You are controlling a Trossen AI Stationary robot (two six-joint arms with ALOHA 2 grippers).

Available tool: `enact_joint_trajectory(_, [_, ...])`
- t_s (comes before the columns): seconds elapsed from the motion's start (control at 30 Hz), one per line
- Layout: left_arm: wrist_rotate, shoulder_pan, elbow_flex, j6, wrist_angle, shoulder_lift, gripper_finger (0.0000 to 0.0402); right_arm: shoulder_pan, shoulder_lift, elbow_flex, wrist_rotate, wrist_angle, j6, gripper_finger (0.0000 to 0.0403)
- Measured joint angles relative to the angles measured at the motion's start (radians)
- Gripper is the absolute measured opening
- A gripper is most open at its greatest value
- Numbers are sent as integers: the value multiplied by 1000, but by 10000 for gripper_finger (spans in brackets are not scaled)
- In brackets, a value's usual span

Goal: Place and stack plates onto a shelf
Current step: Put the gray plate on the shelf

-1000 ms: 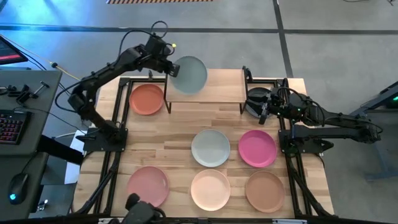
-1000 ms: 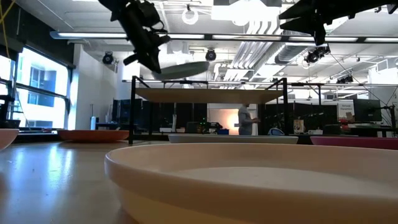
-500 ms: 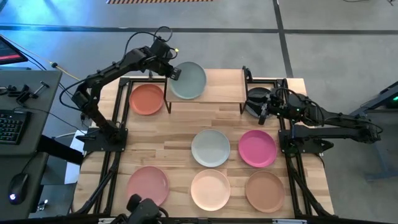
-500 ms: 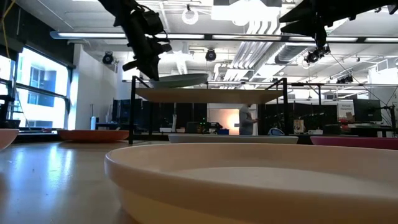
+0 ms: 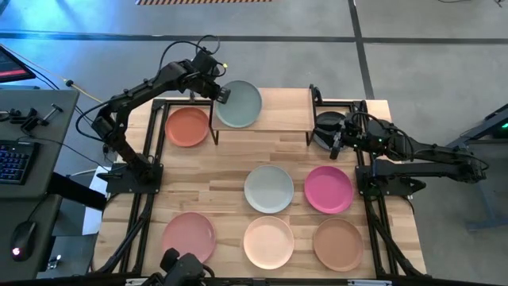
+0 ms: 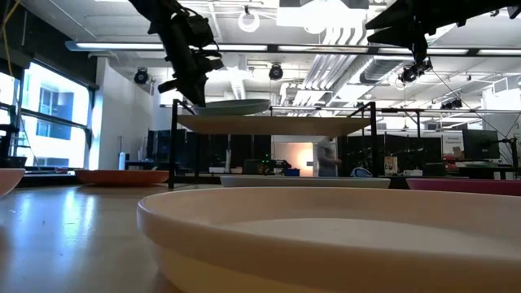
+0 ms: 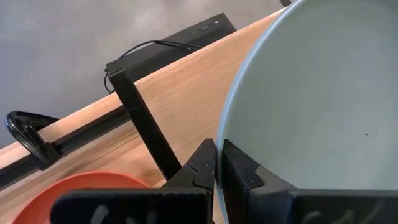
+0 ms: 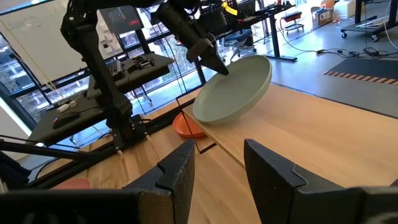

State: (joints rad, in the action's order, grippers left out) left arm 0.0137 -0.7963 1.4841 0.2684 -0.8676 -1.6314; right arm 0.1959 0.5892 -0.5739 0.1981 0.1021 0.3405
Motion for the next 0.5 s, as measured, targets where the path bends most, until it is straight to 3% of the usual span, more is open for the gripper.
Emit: enact_joint_trajectory(0.5, [-30,0,0,17,5,0,47,0,0,0,-6,0,3,129])
